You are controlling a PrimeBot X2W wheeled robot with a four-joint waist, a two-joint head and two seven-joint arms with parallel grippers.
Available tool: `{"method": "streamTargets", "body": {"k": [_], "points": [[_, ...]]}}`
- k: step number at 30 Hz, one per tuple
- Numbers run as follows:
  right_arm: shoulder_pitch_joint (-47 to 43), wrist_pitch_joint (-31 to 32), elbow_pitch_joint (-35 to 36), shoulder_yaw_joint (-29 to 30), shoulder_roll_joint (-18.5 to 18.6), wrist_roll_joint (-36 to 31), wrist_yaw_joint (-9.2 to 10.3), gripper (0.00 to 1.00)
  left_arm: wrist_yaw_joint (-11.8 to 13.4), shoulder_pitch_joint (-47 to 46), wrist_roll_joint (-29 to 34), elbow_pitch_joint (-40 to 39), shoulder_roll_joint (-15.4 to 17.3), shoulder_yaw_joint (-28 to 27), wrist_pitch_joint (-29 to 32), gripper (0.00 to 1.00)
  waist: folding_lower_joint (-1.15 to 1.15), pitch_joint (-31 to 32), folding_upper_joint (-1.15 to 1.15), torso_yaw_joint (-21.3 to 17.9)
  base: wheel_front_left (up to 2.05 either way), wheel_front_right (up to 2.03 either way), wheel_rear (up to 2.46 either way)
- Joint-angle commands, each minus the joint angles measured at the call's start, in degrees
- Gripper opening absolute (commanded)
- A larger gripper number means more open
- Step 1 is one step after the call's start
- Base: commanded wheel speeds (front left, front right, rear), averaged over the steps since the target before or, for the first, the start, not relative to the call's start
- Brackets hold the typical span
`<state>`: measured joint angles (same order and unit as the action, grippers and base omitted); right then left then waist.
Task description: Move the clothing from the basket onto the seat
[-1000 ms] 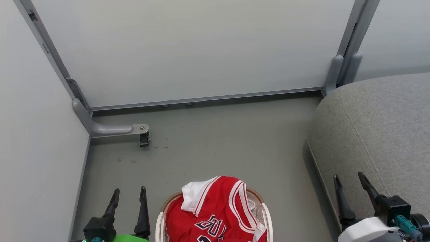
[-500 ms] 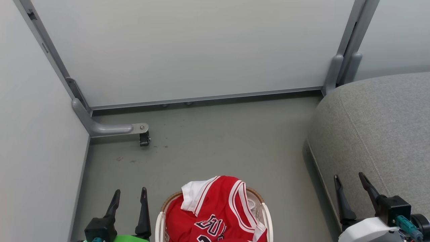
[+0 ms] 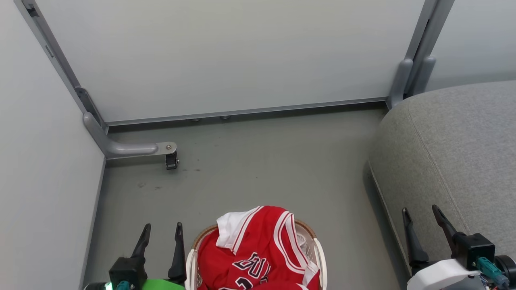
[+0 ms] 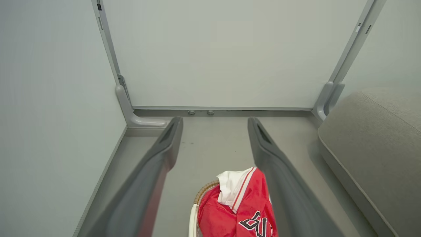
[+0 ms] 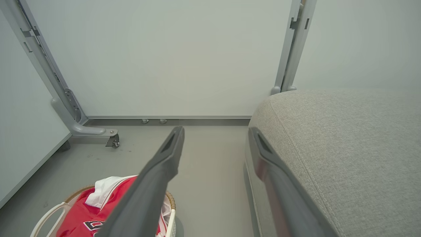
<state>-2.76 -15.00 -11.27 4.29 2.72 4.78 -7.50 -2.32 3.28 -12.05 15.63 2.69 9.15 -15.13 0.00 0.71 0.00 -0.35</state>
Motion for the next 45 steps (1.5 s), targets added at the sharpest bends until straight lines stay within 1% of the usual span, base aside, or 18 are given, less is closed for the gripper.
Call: {"method": "streamTargets", "body": {"k": [1, 6, 12, 19, 23, 28, 34, 40, 42, 45], "points": [[0.68, -0.28, 0.32, 0.13, 0.30, -0.11, 0.02, 1.00, -0.29, -1.57, 0.95, 0.34, 0.36, 0.17, -0.04, 1.00, 0.00, -0.76, 0.00, -0.26, 0.00, 0.00, 0.00], [2.35, -0.28, 0.91, 0.37, 0.30, -0.31, 0.02, 1.00, -1.38, -5.30, 2.80, 1.58, 0.35, 1.71, -0.04, 1.00, 0.00, -4.08, 0.00, -0.96, 0.00, 0.00, 0.00], [7.04, -0.28, 2.22, 0.27, 0.30, -0.72, 0.02, 1.00, -2.67, -14.14, 4.65, 6.08, 0.35, 3.91, -0.02, 1.00, 0.00, -12.04, 0.00, -2.74, 0.00, 0.00, 0.00], [14.11, -0.28, 3.43, -0.18, 0.27, 0.23, 0.02, 1.00, -4.13, -26.55, 6.96, 18.52, 1.05, 6.86, -0.01, 1.00, 0.00, -23.10, 0.00, -5.27, 0.00, 0.00, 0.00], [18.10, -0.28, 3.83, -1.52, 0.25, 1.12, 0.03, 1.00, -4.58, -31.56, 7.87, 25.99, 1.63, 8.82, -0.01, 1.00, 0.00, -29.00, 0.00, -7.43, 0.00, 0.00, 0.00], [22.13, -0.28, 4.40, -2.14, 0.25, 2.63, 0.03, 1.00, -4.93, -36.12, 8.09, 33.99, 1.70, 11.32, -0.02, 1.00, 0.00, -35.26, 0.00, -9.12, 0.00, 0.00, 0.00], [24.93, -0.28, 4.49, -2.52, 0.23, 3.93, 0.03, 1.00, -5.08, -40.55, 9.83, 41.55, 1.55, 15.60, 0.26, 1.00, 0.00, -40.13, 0.00, -10.28, 0.00, 0.00, 0.00], [25.86, -0.28, 4.07, -3.75, 0.23, 5.19, 0.03, 1.00, -5.10, -43.94, 11.10, 47.43, 1.34, 18.97, 2.04, 1.00, 0.00, -42.52, 0.00, -11.62, 0.00, 0.00, 0.00], [25.81, -0.28, 4.13, -4.33, 0.24, 5.69, 0.03, 1.00, -3.71, -45.16, 11.38, 49.63, 1.62, 19.12, 3.79, 1.00, 0.00, -43.07, 0.00, -12.23, 0.00, 0.00, 0.00], [25.69, -0.28, 4.16, -5.24, 0.23, 6.33, 0.03, 1.00, -2.87, -46.65, 11.45, 51.93, 1.56, 19.56, 5.47, 1.00, 0.00, -43.79, 0.00, -13.23, 0.00, 0.00, 0.00]]}}
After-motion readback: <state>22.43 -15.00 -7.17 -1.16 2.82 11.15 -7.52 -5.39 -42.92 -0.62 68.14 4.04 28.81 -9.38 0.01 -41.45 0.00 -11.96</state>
